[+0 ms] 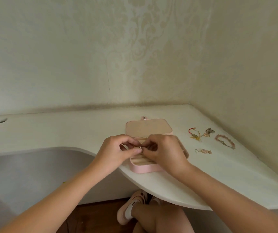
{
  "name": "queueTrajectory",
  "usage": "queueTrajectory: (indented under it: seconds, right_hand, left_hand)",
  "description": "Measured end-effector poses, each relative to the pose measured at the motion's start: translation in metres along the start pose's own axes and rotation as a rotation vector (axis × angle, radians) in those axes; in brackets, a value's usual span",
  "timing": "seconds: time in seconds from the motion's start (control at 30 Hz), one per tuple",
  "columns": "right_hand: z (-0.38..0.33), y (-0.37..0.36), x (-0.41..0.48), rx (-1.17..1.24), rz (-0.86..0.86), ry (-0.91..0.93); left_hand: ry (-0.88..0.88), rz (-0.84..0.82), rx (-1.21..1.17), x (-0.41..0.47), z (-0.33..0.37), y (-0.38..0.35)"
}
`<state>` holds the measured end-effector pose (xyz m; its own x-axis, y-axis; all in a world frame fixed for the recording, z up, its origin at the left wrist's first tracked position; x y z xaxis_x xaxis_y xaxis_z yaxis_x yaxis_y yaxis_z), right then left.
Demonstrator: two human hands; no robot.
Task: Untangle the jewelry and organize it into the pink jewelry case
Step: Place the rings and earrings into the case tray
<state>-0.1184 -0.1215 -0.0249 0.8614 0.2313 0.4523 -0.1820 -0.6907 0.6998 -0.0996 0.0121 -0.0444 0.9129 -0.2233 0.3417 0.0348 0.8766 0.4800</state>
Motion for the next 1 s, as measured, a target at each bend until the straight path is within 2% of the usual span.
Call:
queueTrajectory:
  seconds: [0.23, 0.43, 0.6, 0.8, 1.0]
  right_hand:
    - [0.001, 0.003, -0.002, -0.022, 0.103, 0.064]
    - [0.000, -0.002, -0.001, -0.009, 0.011, 0.055]
    - [0.003, 0.004, 0.000, -0.032, -0.112, 0.030]
    - [0.071, 0.076, 0.008, -0.210, -0.166, -0.236]
    - [0.149, 0.124, -0.009, -0.285, -0.205, -0.495]
  left_hand:
    - [-0.020, 0.028, 0.117, 0.000, 0.006, -0.003]
    - [-0.085, -0.027, 0.281, 0.003, 0.013, -0.007]
    - [-0.020, -0.134, 0.403, 0.008, 0.016, -0.015]
    - [0.167, -0.297, 0.391, 0.021, 0.014, -0.019]
    - [0.248, -0.261, 0.381, 0.028, -0.001, -0.014]
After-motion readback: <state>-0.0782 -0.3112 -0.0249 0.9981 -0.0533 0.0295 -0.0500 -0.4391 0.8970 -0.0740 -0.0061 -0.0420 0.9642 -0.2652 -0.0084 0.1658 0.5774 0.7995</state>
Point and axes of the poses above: each hand's wrist, its own x-axis towards the middle knuckle, its own y-axis out of the back of the hand, z = x × y, the point moved 10 cm from there along x, towards the middle knuckle
